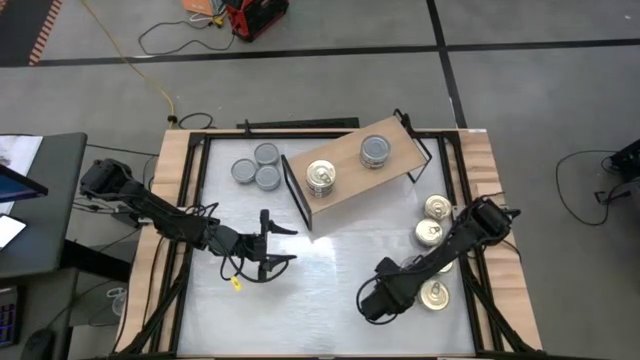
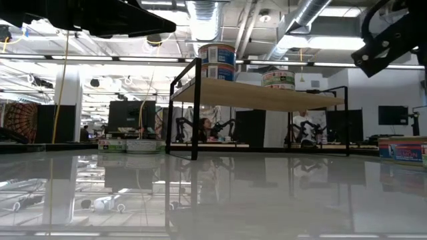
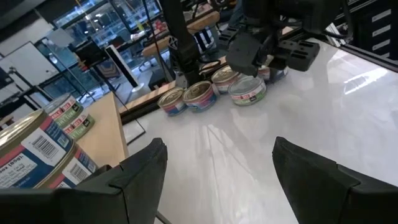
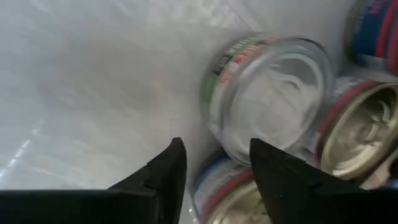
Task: Stack canned seafood by type on shelf
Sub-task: Stack the green tuna can on top of the green tuna can
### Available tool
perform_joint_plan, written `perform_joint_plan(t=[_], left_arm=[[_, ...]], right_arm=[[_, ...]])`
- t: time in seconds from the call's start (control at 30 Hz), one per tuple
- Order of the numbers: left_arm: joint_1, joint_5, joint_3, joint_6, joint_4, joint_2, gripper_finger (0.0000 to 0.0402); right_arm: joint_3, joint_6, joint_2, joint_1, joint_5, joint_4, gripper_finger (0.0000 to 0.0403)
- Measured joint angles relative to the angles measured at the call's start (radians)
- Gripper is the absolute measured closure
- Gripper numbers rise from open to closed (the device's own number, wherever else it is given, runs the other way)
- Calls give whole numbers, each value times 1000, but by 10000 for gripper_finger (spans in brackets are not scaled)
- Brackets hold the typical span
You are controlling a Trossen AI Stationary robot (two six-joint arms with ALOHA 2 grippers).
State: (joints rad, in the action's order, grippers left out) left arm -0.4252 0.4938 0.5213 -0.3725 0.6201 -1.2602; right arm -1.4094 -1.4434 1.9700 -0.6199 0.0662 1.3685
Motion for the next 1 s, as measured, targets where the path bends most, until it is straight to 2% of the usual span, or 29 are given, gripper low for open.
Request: perform_joint_plan(t=[0.27,0.47,0.7,1.0], left_arm=[[0,1,0,-8,0,0,123],[0,2,0,-8,-1,0,123],[0,8,0,-8,-2,0,123],[0,8,0,-6,-2,0,123]], right_arm=[[47,24,-1,-9,0,-59,285],[61,68,-4,-7,-3,-119,323],[64,84,5,-6,-19,-233,344],[64,129,-1,1,-71,-193,345]])
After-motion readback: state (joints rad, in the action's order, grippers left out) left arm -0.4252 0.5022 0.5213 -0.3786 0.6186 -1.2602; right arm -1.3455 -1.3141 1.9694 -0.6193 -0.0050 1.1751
